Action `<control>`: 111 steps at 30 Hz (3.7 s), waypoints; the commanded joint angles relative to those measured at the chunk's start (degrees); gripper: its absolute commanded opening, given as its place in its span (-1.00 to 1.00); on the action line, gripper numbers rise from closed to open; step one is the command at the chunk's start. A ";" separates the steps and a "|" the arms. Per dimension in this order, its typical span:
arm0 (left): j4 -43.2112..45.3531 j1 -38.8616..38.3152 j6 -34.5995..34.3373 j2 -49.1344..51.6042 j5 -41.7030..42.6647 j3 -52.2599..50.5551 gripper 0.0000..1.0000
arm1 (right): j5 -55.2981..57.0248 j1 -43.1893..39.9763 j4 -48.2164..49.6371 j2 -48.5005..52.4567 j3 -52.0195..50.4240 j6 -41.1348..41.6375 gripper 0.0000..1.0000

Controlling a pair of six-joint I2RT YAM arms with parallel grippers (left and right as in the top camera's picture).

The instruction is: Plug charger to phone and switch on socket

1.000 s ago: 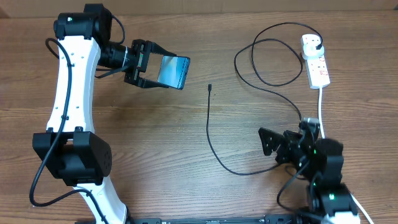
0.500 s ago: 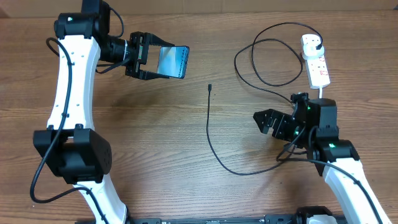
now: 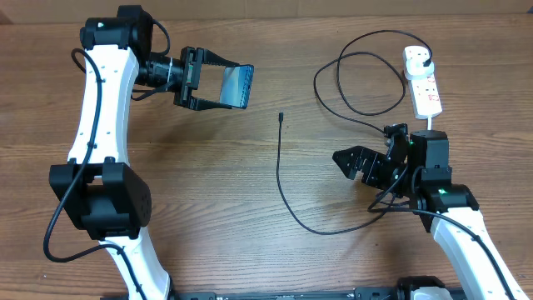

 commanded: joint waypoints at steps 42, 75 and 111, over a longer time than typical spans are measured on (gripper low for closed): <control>-1.46 -10.38 -13.66 0.28 -55.06 1.07 -0.91 | 2.93 18.03 36.94 10.99 1.44 32.26 0.68; 1.73 -20.44 -15.37 3.93 -53.42 0.83 -0.92 | 9.16 28.35 45.22 19.06 1.46 44.87 0.00; 2.23 -26.88 -16.20 3.93 -53.18 0.81 -0.91 | 11.69 29.90 47.69 19.15 1.46 43.50 -0.47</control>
